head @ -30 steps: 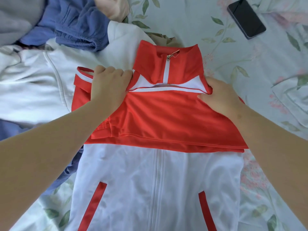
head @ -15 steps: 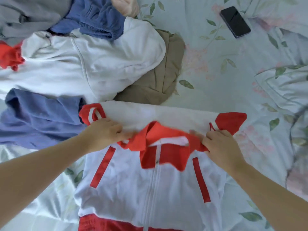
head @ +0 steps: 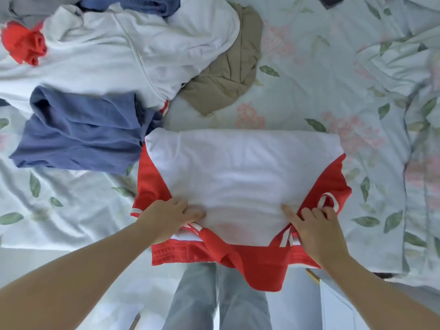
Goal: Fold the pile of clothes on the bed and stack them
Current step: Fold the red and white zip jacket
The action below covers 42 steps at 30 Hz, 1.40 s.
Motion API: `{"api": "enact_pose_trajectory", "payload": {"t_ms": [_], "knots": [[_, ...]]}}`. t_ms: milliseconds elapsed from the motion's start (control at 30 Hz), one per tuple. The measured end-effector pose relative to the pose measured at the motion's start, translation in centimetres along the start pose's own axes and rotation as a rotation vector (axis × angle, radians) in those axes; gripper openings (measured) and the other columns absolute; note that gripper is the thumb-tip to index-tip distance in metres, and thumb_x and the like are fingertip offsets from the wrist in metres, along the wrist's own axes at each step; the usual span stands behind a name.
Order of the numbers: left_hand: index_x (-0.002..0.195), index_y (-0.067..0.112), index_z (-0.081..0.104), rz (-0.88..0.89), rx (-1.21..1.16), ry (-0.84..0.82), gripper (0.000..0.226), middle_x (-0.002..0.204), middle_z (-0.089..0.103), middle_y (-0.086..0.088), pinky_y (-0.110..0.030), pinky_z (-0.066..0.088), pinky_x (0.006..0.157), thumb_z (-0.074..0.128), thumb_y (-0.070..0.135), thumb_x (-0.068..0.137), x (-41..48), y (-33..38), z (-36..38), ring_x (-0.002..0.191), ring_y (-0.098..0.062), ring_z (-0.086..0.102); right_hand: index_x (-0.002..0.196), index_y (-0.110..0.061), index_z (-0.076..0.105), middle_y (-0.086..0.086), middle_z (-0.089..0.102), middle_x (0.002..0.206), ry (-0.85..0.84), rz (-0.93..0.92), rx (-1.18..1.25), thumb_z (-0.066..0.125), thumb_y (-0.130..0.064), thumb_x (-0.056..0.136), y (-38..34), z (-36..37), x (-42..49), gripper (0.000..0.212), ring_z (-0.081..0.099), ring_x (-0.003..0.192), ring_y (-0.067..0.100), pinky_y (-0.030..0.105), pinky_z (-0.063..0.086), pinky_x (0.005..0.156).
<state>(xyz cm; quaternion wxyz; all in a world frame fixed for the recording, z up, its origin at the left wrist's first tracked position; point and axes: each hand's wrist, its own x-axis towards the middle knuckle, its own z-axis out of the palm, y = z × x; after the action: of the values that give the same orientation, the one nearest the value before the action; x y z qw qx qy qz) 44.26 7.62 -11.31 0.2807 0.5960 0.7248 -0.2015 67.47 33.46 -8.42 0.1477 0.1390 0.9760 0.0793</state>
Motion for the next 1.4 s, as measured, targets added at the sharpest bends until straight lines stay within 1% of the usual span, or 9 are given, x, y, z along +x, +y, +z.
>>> {"api": "enact_pose_trajectory", "payload": {"t_ms": [167, 300, 500, 667, 767, 900, 967, 1100, 1400], "knots": [[0.138, 0.041, 0.034, -0.117, -0.089, 0.128, 0.065, 0.127, 0.047, 0.005, -0.032, 0.038, 0.078, 0.056, 0.021, 0.080, -1.6, 2.5, -0.2, 0.112, -0.023, 0.047, 0.109, -0.012, 0.072, 0.014, 0.064, 0.079, 0.009, 0.098, 0.060, 0.076, 0.009, 0.043, -1.5, 0.9, -3.0, 0.069, 0.062, 0.068, 0.035, 0.044, 0.053, 0.059], [0.104, 0.033, 0.070, 0.159, -0.096, 0.427, 0.060, 0.111, 0.067, 0.000, -0.038, 0.053, 0.078, 0.084, 0.041, 0.046, -1.8, 5.1, -0.8, 0.096, -0.025, 0.066, 0.109, -0.016, 0.072, 0.016, 0.068, 0.104, -0.009, 0.091, 0.134, 0.085, -0.001, 0.044, -2.2, 1.4, -3.8, 0.067, 0.066, 0.089, 0.039, 0.050, 0.052, 0.073], [0.146, 0.049, -0.002, 0.147, -0.102, -0.093, 0.090, 0.158, -0.014, 0.007, -0.063, -0.010, 0.107, 0.016, 0.086, 0.066, -0.9, 5.3, 0.9, 0.145, -0.029, -0.015, 0.147, -0.043, 0.023, -0.002, 0.013, 0.159, -0.394, -0.001, 0.271, 0.045, -0.045, 0.092, -2.0, 2.9, -3.0, 0.059, 0.012, 0.146, 0.027, 0.053, 0.010, 0.114], [0.143, 0.054, -0.003, 0.021, -0.185, -0.091, 0.077, 0.157, -0.016, 0.013, -0.063, -0.016, 0.106, -0.012, 0.079, 0.071, 0.9, 5.4, 0.5, 0.143, -0.023, -0.023, 0.146, -0.050, 0.005, -0.013, -0.010, 0.159, -0.460, 0.064, 0.392, 0.000, -0.068, 0.084, -1.2, 4.3, -1.0, 0.065, -0.010, 0.147, 0.018, 0.047, -0.007, 0.115], [0.142, 0.054, 0.019, -0.034, -0.304, -0.040, 0.103, 0.157, -0.005, 0.018, -0.057, -0.013, 0.109, -0.034, 0.076, 0.057, 1.6, 5.7, -0.6, 0.145, -0.016, -0.016, 0.146, -0.045, 0.021, -0.011, 0.001, 0.160, -0.440, 0.087, 0.454, 0.012, -0.054, 0.095, -0.6, 3.6, 0.7, 0.052, -0.004, 0.147, 0.018, 0.045, -0.001, 0.115], [0.096, 0.022, 0.074, -0.249, -0.538, 0.526, 0.064, 0.134, 0.057, 0.003, -0.058, 0.020, 0.108, 0.018, 0.053, 0.089, 2.0, 7.6, -2.0, 0.137, -0.028, 0.038, 0.095, -0.014, 0.072, 0.005, 0.068, 0.112, 0.093, 0.296, 0.606, 0.024, -0.048, 0.089, -0.9, 0.5, 1.5, 0.059, 0.054, 0.115, 0.032, 0.044, 0.035, 0.093], [0.121, 0.027, 0.063, -0.438, -0.528, 0.534, 0.049, 0.143, 0.047, -0.004, -0.062, 0.026, 0.103, 0.032, 0.050, 0.090, 3.0, 9.3, -2.1, 0.137, -0.035, 0.033, 0.093, -0.012, 0.073, 0.011, 0.068, 0.110, 0.279, 0.308, 0.542, 0.047, -0.039, 0.085, -2.2, -0.1, 1.8, 0.038, 0.059, 0.106, 0.040, 0.049, 0.042, 0.088], [0.141, 0.048, -0.018, -0.579, -0.440, 0.244, 0.064, 0.158, -0.013, 0.011, -0.068, 0.000, 0.105, 0.003, 0.067, 0.084, 4.9, 11.5, 1.0, 0.145, -0.029, -0.013, 0.145, -0.039, 0.029, 0.003, 0.012, 0.159, -0.210, 0.195, 0.478, 0.047, -0.059, 0.087, -5.8, 2.8, 1.3, 0.064, 0.010, 0.144, 0.039, 0.065, 0.010, 0.108], [0.147, 0.041, 0.006, -0.564, -0.392, 0.352, 0.063, 0.159, 0.008, 0.004, -0.068, 0.005, 0.107, 0.008, 0.064, 0.089, 7.6, 8.6, -0.2, 0.146, -0.032, 0.002, 0.147, -0.040, 0.023, 0.001, 0.010, 0.160, -0.130, 0.199, 0.411, 0.034, -0.062, 0.086, -4.8, 5.4, 5.3, 0.066, 0.008, 0.145, 0.037, 0.068, 0.005, 0.108]]}}
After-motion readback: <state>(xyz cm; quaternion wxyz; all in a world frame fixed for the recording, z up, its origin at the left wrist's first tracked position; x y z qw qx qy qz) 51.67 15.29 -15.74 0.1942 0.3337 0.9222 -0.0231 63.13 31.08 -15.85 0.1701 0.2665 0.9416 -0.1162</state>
